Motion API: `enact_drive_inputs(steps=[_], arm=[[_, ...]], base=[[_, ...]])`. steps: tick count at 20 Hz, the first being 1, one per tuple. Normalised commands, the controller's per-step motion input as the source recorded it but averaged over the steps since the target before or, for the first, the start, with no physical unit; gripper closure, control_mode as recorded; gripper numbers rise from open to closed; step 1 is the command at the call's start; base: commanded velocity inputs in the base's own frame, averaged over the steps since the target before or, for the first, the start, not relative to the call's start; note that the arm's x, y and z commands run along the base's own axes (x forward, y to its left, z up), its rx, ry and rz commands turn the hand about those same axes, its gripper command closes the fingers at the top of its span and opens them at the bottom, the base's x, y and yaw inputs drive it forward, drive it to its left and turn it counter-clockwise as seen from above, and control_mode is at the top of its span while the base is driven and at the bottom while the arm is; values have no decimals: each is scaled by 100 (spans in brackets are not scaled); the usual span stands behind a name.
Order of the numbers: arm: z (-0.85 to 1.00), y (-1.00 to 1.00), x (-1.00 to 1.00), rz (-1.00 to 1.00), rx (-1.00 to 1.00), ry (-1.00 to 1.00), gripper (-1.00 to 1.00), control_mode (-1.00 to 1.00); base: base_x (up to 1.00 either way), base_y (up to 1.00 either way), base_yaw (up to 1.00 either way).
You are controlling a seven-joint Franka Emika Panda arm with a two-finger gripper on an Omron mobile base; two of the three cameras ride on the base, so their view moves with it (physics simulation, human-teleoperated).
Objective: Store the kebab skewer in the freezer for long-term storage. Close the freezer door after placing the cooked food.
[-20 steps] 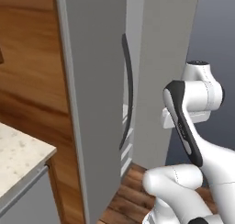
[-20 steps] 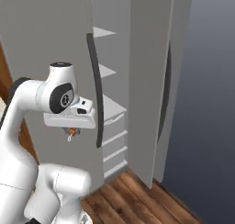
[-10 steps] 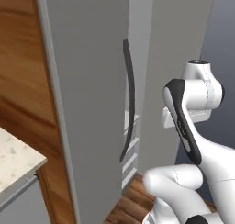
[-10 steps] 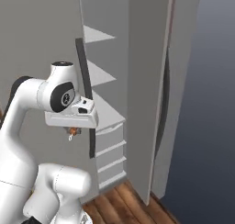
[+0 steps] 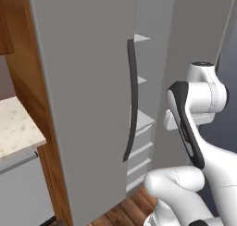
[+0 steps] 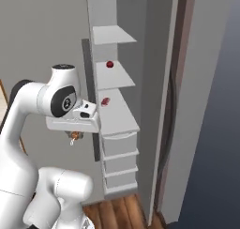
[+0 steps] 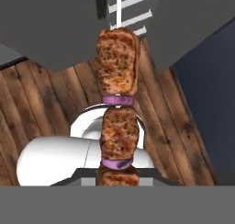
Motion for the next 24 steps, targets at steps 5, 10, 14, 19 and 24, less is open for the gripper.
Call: enact_drive_inputs(steps=[5, 10, 14, 19, 24], arm=[[0, 0, 0, 0, 0, 0, 100, 100], [0, 0, 0, 0, 0, 0, 100, 100], [0, 0, 0, 0, 0, 0, 100, 100], [0, 0, 0, 0, 0, 0, 100, 100], [0, 0, 0, 0, 0, 0, 100, 100]], base=[[0, -53, 39], [3, -36, 24], [6, -50, 22], [-5, -49, 20], [-17, -15, 5]])
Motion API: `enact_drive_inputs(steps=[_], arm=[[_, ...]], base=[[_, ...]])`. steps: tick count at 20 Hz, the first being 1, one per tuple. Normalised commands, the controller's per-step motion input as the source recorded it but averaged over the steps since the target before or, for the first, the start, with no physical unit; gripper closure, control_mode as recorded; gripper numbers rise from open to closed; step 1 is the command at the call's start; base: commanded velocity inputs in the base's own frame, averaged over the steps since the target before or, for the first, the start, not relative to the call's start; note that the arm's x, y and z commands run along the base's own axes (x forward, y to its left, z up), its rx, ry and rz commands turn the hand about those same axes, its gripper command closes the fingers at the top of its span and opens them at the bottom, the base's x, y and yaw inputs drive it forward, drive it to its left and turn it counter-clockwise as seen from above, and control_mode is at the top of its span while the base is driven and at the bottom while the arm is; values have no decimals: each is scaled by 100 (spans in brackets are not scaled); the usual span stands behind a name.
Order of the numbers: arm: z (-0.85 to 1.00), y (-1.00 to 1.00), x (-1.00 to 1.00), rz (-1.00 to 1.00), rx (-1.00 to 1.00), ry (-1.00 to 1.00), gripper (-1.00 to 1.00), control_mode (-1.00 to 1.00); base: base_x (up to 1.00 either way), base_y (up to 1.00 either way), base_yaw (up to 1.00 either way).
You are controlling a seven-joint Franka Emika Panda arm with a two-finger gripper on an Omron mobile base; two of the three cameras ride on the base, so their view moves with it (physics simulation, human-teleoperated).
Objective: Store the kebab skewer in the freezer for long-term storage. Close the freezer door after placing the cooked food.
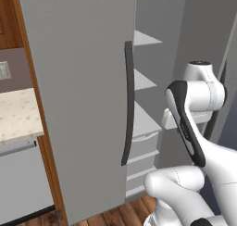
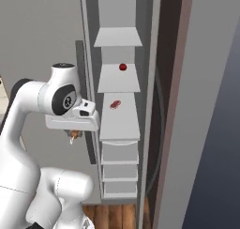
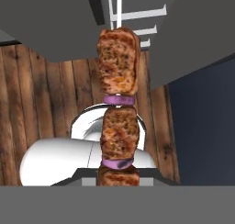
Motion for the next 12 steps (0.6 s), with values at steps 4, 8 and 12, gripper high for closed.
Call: enact_drive_inputs(steps=[4, 8, 12], arm=[[0, 0, 0, 0, 0, 0, 100, 100], [0, 0, 0, 0, 0, 0, 100, 100], [0, 0, 0, 0, 0, 0, 100, 100]], base=[[4, 0, 0], [30, -13, 0], [32, -36, 2]])
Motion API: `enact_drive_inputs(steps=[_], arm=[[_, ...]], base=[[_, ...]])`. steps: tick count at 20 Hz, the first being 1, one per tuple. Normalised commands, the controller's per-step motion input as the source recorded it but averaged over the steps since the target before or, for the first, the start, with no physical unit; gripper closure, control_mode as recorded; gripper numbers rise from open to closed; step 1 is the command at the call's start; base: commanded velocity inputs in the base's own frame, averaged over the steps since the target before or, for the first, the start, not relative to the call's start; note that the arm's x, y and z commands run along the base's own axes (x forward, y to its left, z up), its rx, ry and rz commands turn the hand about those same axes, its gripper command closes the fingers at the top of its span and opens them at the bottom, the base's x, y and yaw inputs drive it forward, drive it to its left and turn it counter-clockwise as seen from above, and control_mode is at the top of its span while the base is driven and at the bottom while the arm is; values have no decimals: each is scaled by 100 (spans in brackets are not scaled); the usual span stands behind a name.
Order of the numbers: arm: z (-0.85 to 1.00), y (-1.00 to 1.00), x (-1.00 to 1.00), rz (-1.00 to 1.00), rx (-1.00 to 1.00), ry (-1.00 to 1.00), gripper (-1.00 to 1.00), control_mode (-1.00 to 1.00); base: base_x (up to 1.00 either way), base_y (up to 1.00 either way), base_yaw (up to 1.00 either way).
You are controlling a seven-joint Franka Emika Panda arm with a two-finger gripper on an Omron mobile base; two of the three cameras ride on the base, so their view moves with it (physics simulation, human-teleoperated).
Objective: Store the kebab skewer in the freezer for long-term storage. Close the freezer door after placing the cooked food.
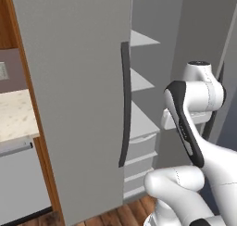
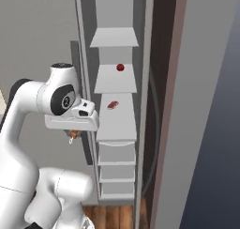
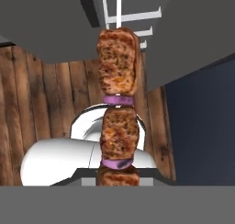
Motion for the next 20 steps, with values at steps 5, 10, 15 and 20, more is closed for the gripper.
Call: enact_drive_inputs(steps=[5, 10, 15, 20], arm=[[0, 0, 0, 0, 0, 0, 100, 100], [0, 0, 0, 0, 0, 0, 100, 100], [0, 0, 0, 0, 0, 0, 100, 100], [0, 0, 0, 0, 0, 0, 100, 100]], base=[[22, -34, 0], [15, -1, 0], [46, 0, 0], [62, 0, 0]])
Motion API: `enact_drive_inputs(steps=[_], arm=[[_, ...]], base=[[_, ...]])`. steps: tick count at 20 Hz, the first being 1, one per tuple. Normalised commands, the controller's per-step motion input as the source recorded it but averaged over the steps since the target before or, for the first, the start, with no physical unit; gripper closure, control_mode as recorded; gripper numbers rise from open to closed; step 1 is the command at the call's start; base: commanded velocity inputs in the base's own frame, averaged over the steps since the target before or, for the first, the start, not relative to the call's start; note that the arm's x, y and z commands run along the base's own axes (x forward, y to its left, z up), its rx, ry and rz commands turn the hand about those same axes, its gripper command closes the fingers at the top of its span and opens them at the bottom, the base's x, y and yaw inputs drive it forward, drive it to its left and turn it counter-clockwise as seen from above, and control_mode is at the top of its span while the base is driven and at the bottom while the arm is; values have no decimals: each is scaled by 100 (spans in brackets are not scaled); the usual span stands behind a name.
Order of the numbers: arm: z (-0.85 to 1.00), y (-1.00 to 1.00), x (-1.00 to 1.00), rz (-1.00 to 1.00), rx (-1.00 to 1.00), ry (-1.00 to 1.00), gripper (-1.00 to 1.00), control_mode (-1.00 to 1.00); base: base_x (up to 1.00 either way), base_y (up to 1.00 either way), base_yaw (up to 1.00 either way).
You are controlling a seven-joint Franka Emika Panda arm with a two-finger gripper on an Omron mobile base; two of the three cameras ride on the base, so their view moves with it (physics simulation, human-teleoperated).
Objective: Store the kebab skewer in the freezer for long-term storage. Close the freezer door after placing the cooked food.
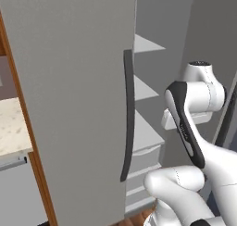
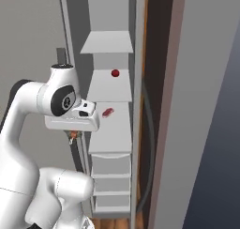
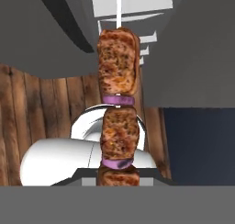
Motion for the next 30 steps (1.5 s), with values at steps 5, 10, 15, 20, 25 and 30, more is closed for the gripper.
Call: enact_drive_inputs(steps=[5, 10, 15, 20, 25, 30], arm=[[0, 0, 0, 0, 0, 0, 100, 100], [0, 0, 0, 0, 0, 0, 100, 100], [0, 0, 0, 0, 0, 0, 100, 100], [0, 0, 0, 0, 0, 0, 100, 100], [0, 0, 0, 0, 0, 0, 100, 100], [0, 0, 0, 0, 0, 0, 100, 100]], base=[[33, -15, 1], [0, -35, 4], [2, -27, 4], [20, -28, 6], [21, -48, 8], [11, -36, 7]])
